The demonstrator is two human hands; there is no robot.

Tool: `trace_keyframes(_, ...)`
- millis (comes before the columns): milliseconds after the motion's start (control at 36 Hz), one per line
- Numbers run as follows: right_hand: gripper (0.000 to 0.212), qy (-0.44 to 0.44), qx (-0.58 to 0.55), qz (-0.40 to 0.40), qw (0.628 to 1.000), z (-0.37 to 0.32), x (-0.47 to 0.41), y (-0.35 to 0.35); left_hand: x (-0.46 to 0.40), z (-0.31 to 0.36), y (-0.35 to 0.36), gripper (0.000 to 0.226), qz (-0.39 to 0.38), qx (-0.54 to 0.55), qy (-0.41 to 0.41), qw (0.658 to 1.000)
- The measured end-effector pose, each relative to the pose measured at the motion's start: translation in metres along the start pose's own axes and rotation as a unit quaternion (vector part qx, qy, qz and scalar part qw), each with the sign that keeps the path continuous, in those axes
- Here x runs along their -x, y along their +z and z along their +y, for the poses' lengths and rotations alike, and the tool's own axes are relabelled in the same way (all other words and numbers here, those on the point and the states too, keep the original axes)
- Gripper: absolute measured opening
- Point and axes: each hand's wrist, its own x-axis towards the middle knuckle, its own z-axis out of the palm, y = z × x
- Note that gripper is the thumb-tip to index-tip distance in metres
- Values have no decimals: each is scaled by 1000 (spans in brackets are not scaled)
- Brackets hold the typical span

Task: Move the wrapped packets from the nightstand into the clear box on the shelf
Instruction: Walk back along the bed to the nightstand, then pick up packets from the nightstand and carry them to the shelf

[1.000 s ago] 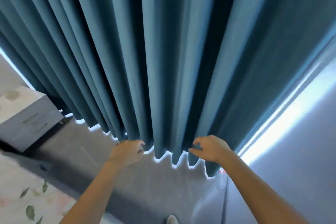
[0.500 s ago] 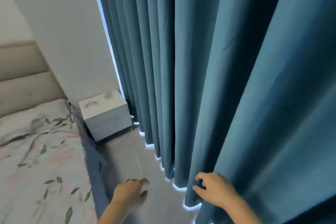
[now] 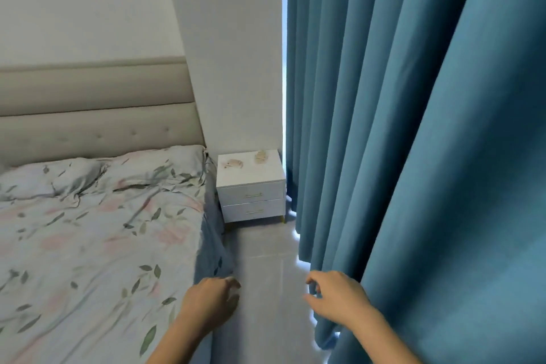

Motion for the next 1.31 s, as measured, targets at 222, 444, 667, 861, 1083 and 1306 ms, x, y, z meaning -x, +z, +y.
trace_keyframes(222,39,-25,6,-32,999,-35,-166,-13,-115,-78,-16,35,-45,89,-77,992)
trace_keyframes(444,37,-13,2,-54,998,-87,-312,-38,-247,-151,-57,34,-69,144,-95,983)
trace_keyframes(667,32,26,-12,-92,995,-106,-418,-53,-336,-213,-88,36,-63,156,-117,979)
trace_keyframes(861,31,12,-15,-114,993,-124,-547,-81,-423,-259,-107,35,-63,145,-162,974)
trace_keyframes(1083,31,-17,-8,-141,990,-112,-727,-104,-577,-285,-130,34,-62,139,-185,971)
trace_keyframes(1306,40,-50,46,-181,981,-99,-886,-152,-746,-283,-172,37,-65,118,-203,970)
